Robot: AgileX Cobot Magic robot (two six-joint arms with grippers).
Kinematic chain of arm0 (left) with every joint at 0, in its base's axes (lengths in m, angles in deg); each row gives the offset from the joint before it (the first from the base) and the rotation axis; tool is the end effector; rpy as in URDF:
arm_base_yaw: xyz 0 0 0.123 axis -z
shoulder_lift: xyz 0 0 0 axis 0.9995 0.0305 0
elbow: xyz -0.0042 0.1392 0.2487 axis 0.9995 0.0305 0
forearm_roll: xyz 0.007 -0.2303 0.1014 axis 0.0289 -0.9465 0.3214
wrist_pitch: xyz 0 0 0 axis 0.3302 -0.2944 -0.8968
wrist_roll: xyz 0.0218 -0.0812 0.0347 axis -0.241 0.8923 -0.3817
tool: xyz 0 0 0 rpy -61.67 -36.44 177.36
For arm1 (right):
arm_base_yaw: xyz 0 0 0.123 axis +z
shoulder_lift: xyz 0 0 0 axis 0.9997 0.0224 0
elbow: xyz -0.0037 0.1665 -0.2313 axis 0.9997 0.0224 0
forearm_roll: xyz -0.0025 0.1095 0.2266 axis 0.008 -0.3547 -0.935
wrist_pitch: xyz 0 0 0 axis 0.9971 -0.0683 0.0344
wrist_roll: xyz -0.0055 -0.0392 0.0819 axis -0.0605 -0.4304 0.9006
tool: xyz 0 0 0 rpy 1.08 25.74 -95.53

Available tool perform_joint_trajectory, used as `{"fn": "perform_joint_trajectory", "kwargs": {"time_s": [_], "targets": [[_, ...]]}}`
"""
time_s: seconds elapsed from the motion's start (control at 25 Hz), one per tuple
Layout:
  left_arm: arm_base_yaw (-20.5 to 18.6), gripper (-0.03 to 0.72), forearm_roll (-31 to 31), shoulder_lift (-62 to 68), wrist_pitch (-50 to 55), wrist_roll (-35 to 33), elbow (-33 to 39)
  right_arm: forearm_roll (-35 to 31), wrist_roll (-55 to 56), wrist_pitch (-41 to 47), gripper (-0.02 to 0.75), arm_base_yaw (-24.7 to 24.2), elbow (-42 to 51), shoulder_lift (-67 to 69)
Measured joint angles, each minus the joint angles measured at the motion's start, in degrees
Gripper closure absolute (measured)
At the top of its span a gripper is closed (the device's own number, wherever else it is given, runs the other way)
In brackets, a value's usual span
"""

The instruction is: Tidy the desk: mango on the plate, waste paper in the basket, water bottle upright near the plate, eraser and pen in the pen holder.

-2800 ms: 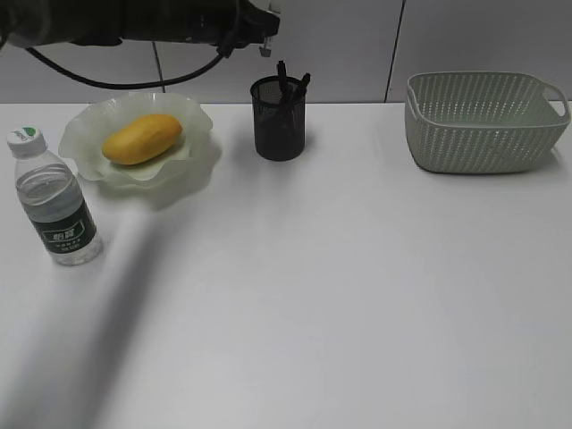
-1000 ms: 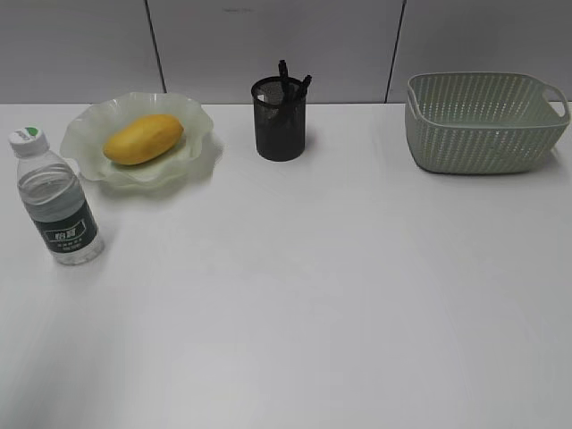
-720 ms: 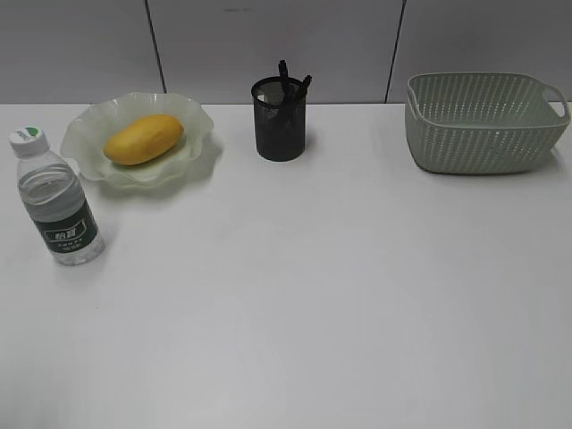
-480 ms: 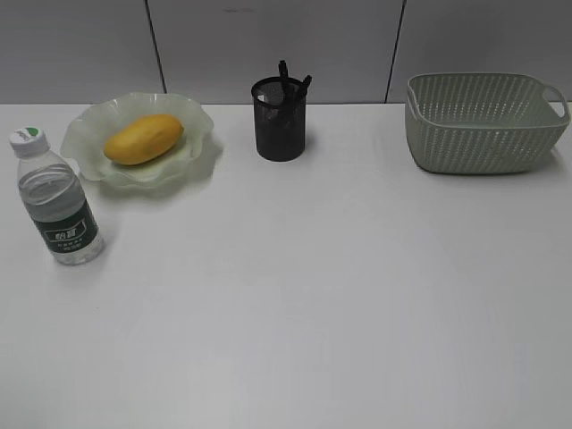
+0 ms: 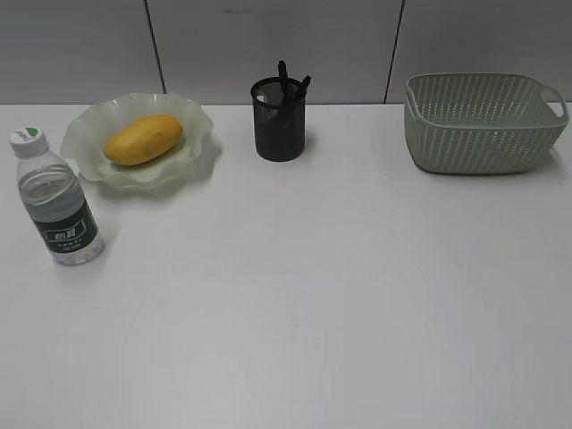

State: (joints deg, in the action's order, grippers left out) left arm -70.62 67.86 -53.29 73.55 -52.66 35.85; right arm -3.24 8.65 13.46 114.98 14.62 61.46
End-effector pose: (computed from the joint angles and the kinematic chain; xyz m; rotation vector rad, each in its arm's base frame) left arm -0.0114 -0.0013 0.2883 0.2883 1.9843 -0.2833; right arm -0.0048 -0.0059 0.2810 -0.3480 1.9928 0.3142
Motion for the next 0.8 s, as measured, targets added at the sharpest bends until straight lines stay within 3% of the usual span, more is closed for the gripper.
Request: {"fn": "perform_joint_trajectory", "kwargs": {"time_s": [0.12, 0.2, 0.32, 0.44, 0.56, 0.8], "targets": [[-0.34, 0.452, -0.74, 0.00, -0.05, 0.00, 0.02, -1.16, 0.00, 0.00, 0.390, -0.63, 0.00, 0.00], [-2.74, 0.452, -0.83, -0.05, -0.05, 0.00, 0.02, -1.39, 0.00, 0.00, 0.390, -3.67, 0.00, 0.00], [-11.09, 0.452, -0.94, -0.05, -0.05, 0.00, 0.02, -1.50, 0.00, 0.00, 0.390, -11.60, 0.00, 0.00], [-16.42, 0.452, -0.72, -0.05, -0.06, 0.00, 0.07, -1.86, 0.00, -0.01, 0.390, -18.56, 0.00, 0.00], [-17.18, 0.452, -0.70, -0.05, -0.06, 0.00, 0.07, -2.32, 0.00, -0.01, 0.390, -21.44, 0.00, 0.00], [-17.18, 0.452, -0.70, -0.05, -0.06, 0.00, 0.07, -2.32, 0.00, -0.01, 0.390, -21.86, 0.00, 0.00]]}}
